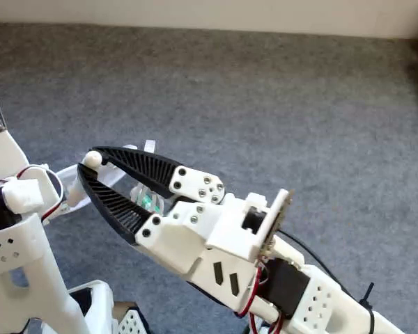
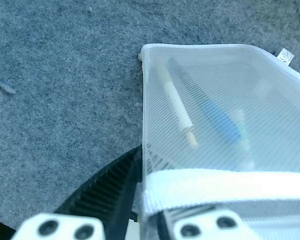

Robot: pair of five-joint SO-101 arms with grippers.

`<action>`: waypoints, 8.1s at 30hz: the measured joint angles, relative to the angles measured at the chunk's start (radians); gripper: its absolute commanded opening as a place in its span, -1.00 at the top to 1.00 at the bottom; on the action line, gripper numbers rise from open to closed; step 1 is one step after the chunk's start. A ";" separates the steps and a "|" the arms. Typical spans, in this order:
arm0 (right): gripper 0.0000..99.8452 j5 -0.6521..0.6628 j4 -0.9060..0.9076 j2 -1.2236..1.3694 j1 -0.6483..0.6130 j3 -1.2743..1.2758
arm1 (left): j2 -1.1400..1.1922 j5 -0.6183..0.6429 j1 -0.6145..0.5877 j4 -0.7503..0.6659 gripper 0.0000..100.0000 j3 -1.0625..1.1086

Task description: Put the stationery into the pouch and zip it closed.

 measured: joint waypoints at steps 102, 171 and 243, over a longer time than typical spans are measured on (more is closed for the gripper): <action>0.62 0.144 0.457 0.275 0.080 -0.178 | 0.000 0.000 -0.058 -0.028 0.99 0.021; 0.62 -0.250 0.937 1.590 0.339 -1.204 | 0.014 0.003 -0.381 -0.038 0.99 -0.032; 0.91 0.005 1.501 2.168 0.440 -1.850 | 0.014 0.003 -0.381 -0.037 0.99 -0.032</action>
